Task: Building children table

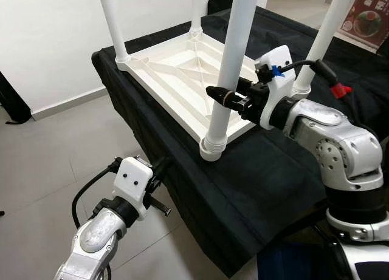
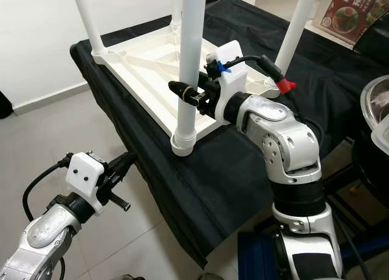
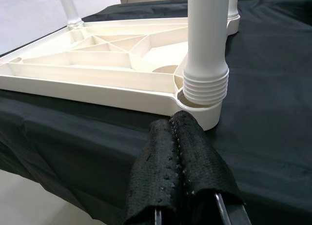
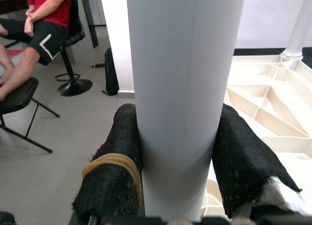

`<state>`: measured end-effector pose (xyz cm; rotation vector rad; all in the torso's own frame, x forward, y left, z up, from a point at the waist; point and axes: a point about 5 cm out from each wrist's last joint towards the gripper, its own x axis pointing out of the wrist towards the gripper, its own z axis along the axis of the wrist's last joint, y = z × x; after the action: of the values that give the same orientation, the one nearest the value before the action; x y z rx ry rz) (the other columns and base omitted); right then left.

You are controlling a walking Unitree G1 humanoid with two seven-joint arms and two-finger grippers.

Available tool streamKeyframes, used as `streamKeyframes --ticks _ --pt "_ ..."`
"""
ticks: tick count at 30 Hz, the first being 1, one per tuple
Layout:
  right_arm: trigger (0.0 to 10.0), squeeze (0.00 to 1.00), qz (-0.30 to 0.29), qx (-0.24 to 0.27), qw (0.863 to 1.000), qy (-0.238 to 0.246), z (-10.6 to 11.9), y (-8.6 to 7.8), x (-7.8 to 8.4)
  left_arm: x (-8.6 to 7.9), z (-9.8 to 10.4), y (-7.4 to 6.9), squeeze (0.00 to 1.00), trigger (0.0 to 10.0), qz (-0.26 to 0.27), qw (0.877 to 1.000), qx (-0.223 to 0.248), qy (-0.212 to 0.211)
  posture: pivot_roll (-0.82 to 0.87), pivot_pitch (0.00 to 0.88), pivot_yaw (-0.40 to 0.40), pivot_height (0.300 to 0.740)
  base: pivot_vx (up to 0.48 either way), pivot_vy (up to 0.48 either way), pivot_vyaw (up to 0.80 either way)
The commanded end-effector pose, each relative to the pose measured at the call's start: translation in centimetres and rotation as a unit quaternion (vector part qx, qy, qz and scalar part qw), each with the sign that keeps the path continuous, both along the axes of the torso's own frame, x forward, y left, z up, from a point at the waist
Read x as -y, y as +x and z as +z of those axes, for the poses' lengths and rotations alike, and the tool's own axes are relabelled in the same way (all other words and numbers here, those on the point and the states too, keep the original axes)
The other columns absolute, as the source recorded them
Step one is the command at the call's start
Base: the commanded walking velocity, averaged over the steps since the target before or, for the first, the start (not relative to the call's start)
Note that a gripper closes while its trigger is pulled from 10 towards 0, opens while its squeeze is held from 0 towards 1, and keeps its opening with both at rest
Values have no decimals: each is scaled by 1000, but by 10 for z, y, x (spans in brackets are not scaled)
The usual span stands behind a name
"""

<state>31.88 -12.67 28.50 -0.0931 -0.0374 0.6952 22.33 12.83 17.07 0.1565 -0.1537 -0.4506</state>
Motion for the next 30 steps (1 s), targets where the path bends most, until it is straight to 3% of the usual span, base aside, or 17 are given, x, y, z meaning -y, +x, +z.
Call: streamKeyframes --ticks 1,30 --pt "10000 0 11 -38 999 -8 -19 0 -8 2 4 -1 0 10000 -2 1000 7 1 -38 159 -24 740 0 0 0" --pt "10000 0 34 -19 999 9 -12 -7 -17 5 7 -1 0 10000 -7 1000 14 3 -36 165 -24 740 0 0 0"
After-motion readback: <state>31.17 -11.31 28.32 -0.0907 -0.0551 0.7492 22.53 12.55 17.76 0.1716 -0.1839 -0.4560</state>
